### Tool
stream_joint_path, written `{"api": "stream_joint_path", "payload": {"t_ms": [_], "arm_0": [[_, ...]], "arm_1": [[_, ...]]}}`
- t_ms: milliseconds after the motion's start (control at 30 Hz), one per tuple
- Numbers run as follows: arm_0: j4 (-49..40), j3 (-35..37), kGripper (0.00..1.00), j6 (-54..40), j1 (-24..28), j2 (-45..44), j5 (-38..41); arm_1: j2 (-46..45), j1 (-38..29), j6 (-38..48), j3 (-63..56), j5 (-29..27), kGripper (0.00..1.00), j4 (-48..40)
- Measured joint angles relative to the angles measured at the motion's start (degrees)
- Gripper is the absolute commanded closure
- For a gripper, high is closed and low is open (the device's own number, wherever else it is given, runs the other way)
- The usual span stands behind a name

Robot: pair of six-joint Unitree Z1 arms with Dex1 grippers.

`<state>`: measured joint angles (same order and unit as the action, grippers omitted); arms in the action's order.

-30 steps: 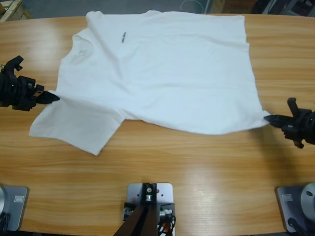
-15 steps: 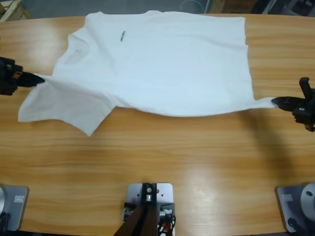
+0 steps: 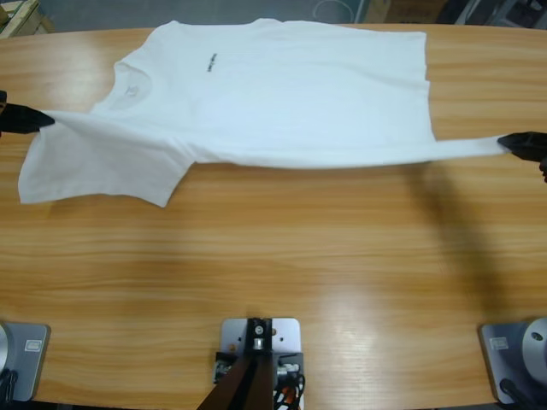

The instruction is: Fold clothes

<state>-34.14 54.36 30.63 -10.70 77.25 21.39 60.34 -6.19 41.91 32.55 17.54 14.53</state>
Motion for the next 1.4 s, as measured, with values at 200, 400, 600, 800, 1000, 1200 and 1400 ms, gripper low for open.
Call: {"api": "stream_joint_path", "payload": {"t_ms": [200, 400, 600, 800, 1000, 1200, 1400], "arm_0": [[-1.61, 1.0, 1.0, -1.57, 1.6, 0.0, 0.01], [-3.54, 1.33, 1.0, -1.85, 1.77, -1.29, 0.01], [-4.39, -1.31, 1.0, -1.84, 1.13, -6.69, 0.01], [-4.45, -3.58, 1.0, -0.94, -0.81, -10.47, 0.01], [-4.45, -3.16, 1.0, -0.68, -1.3, -9.98, 0.0], [-4.45, 0.87, 1.0, -0.83, -0.06, -4.33, 0.0], [-4.45, 5.85, 1.0, -2.72, 3.07, 3.61, 0.01]], "arm_1": [[0.29, 2.54, -2.06, 1.51, 0.01, 1.0, 0.34], [-0.63, 2.6, -2.35, 1.58, 0.01, 1.0, 3.91], [-6.97, 2.64, -2.35, 1.56, 0.1, 1.0, 9.4], [-11.36, 2.7, -2.78, 1.53, 0.93, 1.0, 12.34], [-8.47, 2.71, -4.49, 1.64, 1.92, 1.0, 9.91], [3.02, 2.82, -6.69, 5.35, 4.48, 1.0, 5.86], [13.53, 3.87, -9.32, 11.26, 6.17, 1.0, 4.75]]}}
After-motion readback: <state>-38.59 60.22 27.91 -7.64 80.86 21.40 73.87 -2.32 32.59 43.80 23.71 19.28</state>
